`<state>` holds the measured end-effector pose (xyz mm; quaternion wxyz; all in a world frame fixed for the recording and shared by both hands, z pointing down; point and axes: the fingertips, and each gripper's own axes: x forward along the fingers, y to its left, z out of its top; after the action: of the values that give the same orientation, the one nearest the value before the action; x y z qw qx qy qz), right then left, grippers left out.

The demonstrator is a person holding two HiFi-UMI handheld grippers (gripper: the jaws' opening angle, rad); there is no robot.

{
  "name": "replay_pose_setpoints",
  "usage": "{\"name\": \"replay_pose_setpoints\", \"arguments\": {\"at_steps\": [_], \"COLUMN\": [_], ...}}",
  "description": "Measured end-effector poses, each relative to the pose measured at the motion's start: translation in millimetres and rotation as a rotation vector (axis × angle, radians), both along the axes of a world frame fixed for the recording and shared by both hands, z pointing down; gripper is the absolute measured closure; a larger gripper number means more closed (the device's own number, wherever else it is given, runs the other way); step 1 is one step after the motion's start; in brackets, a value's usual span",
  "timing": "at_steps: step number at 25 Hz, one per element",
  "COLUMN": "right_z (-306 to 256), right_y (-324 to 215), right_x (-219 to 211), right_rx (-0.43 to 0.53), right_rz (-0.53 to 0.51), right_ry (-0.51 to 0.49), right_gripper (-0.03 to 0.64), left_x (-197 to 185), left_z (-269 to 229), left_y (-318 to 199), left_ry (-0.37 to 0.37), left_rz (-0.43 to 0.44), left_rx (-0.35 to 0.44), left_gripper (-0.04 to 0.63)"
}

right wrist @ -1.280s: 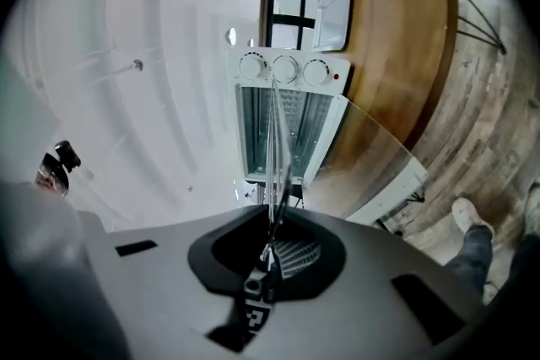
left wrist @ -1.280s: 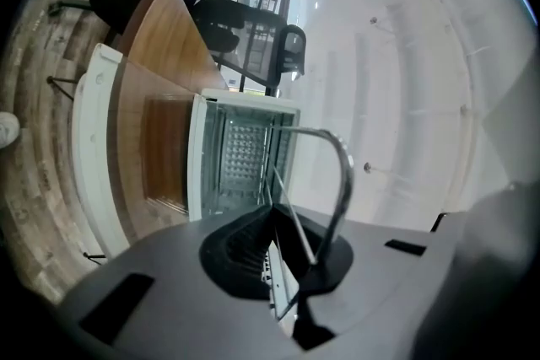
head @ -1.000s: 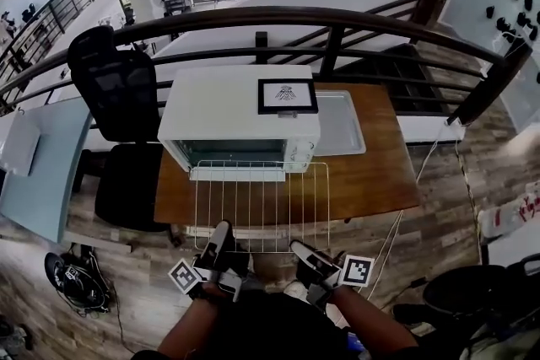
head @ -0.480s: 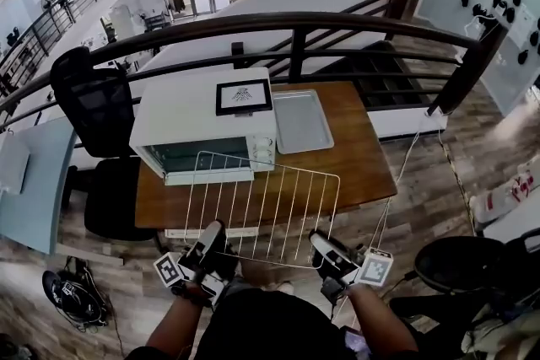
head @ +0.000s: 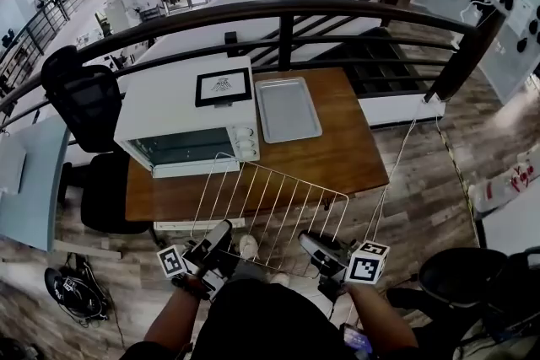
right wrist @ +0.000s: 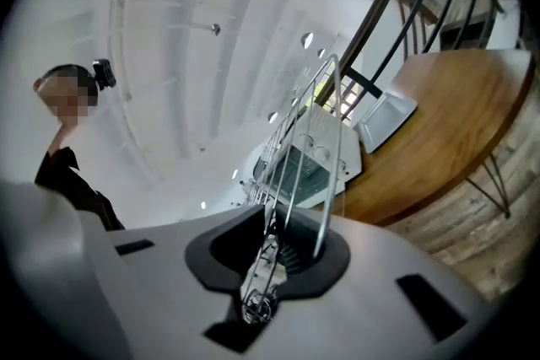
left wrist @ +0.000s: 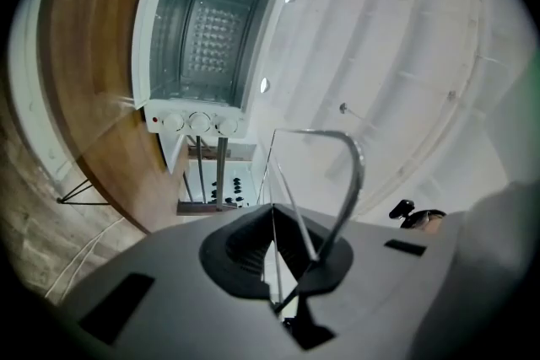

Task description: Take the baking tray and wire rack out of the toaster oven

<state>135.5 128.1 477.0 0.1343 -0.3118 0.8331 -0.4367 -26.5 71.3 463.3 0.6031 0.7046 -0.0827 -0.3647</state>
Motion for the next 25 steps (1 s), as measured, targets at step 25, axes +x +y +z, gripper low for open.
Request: {"name": "replay_pose_setpoints", "arguments": {"at_steps": [25], "right_z": [21], "right_y": [-58], "right_x": [181], "right_rx": [-0.135], "right_rz": [0.476], "right_ry": [-0.087], "right_gripper": [0.621], "left_x": [175], "left_z": [138], "left_y": [-71], "left_ry": [-0.714], "left_rz": [0.476], "left_rx": [-0.013], "left_gripper": [0.439]}}
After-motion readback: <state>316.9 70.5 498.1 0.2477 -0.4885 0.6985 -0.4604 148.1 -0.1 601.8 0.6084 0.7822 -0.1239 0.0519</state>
